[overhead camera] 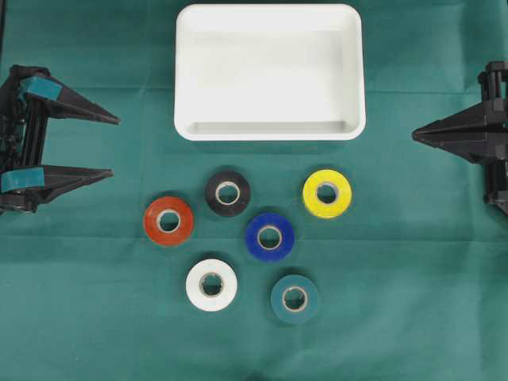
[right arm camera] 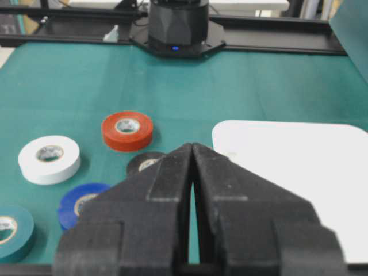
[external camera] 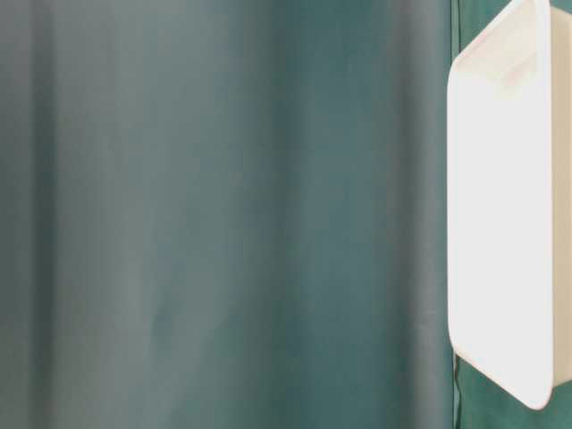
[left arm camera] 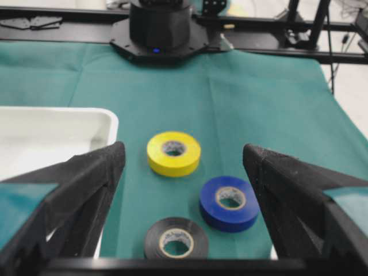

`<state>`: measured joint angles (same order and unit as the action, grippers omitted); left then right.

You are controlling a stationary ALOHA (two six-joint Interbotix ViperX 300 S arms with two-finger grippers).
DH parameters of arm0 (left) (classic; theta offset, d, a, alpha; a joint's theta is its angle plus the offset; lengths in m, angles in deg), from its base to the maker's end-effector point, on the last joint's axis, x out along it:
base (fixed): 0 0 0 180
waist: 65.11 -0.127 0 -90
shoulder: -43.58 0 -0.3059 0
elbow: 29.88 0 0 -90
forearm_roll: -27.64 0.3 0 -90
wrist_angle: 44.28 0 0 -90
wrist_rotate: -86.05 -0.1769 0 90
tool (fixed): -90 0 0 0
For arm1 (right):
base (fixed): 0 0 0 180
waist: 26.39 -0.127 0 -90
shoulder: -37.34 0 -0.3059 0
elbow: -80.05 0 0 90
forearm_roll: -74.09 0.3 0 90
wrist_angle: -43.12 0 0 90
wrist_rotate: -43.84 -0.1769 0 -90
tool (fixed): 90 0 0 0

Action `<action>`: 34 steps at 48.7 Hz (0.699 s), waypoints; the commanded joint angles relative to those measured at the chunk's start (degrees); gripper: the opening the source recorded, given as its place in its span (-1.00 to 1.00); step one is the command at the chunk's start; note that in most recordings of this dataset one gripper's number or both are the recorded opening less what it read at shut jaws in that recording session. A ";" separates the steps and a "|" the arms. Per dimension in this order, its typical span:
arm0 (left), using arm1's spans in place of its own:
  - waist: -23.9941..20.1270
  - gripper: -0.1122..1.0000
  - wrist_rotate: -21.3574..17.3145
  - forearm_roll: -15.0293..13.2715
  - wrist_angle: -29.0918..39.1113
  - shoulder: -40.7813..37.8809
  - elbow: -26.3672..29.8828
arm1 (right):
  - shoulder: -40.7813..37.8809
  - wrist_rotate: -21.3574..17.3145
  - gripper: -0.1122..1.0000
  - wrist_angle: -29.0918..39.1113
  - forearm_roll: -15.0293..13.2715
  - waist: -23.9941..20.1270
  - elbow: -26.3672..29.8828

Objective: Put the tape into the white case with the left arm.
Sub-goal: 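Open the left gripper and raise it from the rest pose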

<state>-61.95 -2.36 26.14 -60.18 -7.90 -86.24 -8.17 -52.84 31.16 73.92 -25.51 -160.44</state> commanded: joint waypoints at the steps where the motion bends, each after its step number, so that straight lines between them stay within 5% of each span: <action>1: 0.18 0.98 0.09 0.00 -0.35 -0.26 1.41 | -0.09 -0.09 -0.97 -0.26 -0.09 0.09 0.26; 12: 0.26 0.98 0.44 -0.09 1.14 -0.26 1.32 | 1.67 -0.09 -0.77 -0.18 -0.18 0.09 -3.25; 24: -0.44 0.98 0.62 -0.26 7.29 -0.26 2.55 | 2.11 -0.09 0.31 -0.18 -0.09 0.26 -5.54; 34: -1.41 0.98 0.62 -0.26 8.00 -0.62 2.99 | 2.11 -0.09 0.32 1.05 -0.18 1.05 -5.71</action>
<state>-62.57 -1.84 25.97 -52.19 -7.99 -84.57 -5.79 -52.84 31.60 73.83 -24.98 -166.68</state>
